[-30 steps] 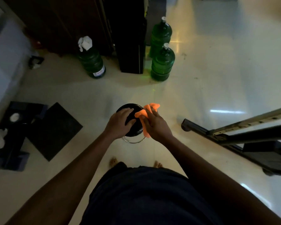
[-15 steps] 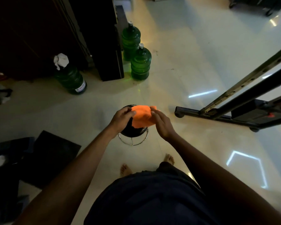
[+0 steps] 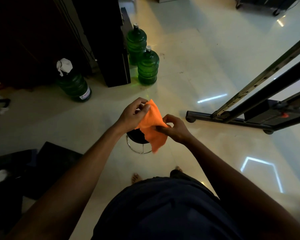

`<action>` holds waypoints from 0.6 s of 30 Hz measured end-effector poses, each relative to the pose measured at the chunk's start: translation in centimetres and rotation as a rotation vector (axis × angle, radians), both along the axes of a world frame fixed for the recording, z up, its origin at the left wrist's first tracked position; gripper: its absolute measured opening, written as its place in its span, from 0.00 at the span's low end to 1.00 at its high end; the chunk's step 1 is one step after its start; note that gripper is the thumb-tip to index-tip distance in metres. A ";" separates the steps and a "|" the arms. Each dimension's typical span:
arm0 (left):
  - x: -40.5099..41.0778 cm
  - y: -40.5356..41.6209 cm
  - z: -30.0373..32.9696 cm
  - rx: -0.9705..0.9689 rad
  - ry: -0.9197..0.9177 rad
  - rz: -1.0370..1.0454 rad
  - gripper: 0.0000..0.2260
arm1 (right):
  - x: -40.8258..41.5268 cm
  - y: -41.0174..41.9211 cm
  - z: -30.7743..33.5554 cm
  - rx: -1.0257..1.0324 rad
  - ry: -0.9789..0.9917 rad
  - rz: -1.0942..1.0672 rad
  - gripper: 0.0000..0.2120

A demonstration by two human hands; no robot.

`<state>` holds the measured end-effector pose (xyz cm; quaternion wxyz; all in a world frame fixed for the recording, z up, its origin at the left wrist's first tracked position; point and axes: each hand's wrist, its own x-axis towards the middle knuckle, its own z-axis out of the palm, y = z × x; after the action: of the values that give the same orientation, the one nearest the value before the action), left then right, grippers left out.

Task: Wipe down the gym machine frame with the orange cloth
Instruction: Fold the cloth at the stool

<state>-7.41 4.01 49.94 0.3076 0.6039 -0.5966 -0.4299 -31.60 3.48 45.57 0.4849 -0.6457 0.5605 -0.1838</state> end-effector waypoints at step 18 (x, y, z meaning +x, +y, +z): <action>4.2 -2.5 2.7 0.765 0.265 -0.259 0.30 | -1.5 -0.9 5.2 0.295 -0.278 -0.005 0.28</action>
<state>-3.16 1.50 52.66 0.0790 0.5340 -0.4204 -0.7293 -33.11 2.55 50.81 0.6466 -0.5347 0.5106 -0.1880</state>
